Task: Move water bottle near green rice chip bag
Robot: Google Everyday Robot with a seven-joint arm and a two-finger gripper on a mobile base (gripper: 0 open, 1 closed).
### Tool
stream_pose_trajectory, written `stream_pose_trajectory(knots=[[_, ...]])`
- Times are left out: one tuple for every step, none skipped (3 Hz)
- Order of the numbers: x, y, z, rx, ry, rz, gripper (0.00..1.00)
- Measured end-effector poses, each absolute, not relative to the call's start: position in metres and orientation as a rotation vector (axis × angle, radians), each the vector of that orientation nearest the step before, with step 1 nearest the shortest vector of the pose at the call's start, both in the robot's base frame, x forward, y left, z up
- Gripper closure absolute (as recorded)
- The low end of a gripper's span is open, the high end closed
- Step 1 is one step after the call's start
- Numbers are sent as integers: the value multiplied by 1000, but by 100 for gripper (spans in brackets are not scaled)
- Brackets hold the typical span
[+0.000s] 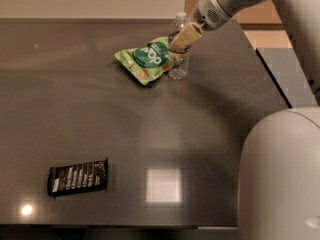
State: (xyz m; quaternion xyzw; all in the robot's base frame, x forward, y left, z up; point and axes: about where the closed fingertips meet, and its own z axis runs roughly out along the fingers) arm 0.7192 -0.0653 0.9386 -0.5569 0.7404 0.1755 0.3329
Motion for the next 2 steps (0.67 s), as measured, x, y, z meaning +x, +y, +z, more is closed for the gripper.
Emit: stream_pose_trajectory(knots=[[720, -64, 937, -1456, 1937, 463, 13], [721, -62, 934, -1459, 1938, 467, 0]])
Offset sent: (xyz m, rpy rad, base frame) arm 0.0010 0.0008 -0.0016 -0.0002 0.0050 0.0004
